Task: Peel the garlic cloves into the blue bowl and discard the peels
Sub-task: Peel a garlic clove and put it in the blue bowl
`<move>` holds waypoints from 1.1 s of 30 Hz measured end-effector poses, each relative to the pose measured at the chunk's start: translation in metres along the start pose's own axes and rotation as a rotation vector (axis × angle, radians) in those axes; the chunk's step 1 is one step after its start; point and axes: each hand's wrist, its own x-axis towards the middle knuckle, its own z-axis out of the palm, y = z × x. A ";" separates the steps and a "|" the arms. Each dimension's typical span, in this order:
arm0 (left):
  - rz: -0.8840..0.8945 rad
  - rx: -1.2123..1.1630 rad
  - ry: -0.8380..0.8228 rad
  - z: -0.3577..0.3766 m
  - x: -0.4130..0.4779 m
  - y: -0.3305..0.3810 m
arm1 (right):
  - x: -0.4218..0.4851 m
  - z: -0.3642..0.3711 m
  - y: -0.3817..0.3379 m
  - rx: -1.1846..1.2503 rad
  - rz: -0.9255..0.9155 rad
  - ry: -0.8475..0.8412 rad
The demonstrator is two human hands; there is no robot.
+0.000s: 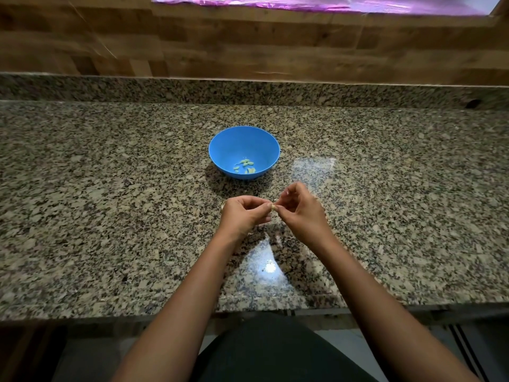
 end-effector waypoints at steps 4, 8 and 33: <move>-0.015 -0.067 0.012 0.002 0.000 -0.001 | -0.001 0.000 0.002 0.007 -0.025 0.016; -0.031 -0.132 0.027 0.005 0.001 -0.001 | -0.001 0.001 0.003 0.060 -0.021 0.032; 0.054 0.445 0.156 0.002 -0.001 -0.011 | 0.007 -0.016 0.014 1.038 0.653 -0.008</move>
